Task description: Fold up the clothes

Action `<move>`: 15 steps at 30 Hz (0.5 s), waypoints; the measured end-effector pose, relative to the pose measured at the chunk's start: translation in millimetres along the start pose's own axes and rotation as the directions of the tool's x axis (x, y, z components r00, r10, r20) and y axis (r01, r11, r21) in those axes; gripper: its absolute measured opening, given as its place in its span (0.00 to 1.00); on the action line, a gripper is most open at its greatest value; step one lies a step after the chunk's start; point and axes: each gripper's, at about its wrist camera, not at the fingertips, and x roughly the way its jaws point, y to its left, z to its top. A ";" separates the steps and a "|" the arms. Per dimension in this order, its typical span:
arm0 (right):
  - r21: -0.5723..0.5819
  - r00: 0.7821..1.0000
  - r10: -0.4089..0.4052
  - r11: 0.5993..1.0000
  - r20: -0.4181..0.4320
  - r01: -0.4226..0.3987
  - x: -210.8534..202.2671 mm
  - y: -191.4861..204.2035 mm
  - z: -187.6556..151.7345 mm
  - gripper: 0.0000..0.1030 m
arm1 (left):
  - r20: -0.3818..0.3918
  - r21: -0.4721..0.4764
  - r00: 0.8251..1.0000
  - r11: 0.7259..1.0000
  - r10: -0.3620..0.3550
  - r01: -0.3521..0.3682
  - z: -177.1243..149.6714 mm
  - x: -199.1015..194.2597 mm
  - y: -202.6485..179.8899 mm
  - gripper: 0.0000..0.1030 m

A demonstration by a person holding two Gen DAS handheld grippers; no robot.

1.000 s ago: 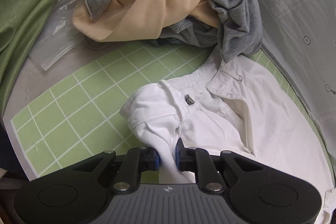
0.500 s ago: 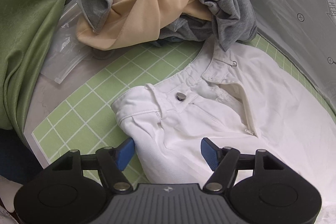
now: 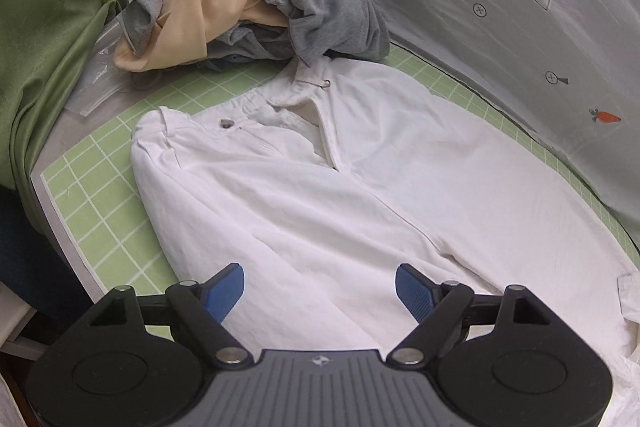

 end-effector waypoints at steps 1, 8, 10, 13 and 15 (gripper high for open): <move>-0.008 1.000 0.012 1.000 -0.010 -0.012 6.7 -1.4 2.4 0.73 | -0.005 0.019 1.000 1.000 0.004 -0.004 -4.3 -1.6 -7.9 0.81; -0.082 0.998 0.060 0.995 -0.006 -0.060 25.2 -4.1 8.1 0.25 | -0.010 0.100 0.999 0.994 0.032 -0.031 -9.7 -8.2 -43.6 0.82; -0.099 0.997 0.078 0.992 -0.011 -0.079 24.6 -3.9 7.9 0.19 | -0.016 0.102 0.999 0.994 0.029 -0.027 -6.3 -5.7 -52.2 0.82; -0.119 0.998 0.058 0.991 -0.006 -0.058 22.5 -6.3 6.8 0.13 | -0.020 0.125 0.999 0.992 0.025 -0.023 -1.2 -1.8 -66.9 0.82; -0.078 1.000 0.005 0.997 0.005 -0.004 19.7 -16.1 5.1 0.12 | -0.017 0.152 1.000 0.988 0.019 -0.016 2.4 -0.6 -75.3 0.82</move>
